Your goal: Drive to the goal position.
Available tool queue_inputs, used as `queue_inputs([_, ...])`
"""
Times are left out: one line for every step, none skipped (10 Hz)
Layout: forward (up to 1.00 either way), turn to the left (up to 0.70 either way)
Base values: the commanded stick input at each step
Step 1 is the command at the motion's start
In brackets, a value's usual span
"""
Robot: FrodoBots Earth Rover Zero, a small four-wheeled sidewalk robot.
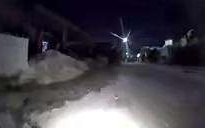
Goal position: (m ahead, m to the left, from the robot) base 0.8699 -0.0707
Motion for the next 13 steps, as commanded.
queue_inputs([0.12,0.24])
queue_inputs([0.12,0.24])
queue_inputs([0.12,0.24])
queue_inputs([0.12,0.24])
queue_inputs([0.12,0.24])
queue_inputs([0.12,0.24])
queue_inputs([0.12,0.24])
queue_inputs([0.12,0.24])
queue_inputs([0.12,0.24])
queue_inputs([0.12,0.24])
queue_inputs([0.12,0.24])
queue_inputs([0.12,0.24])
queue_inputs([0.12,0.24])
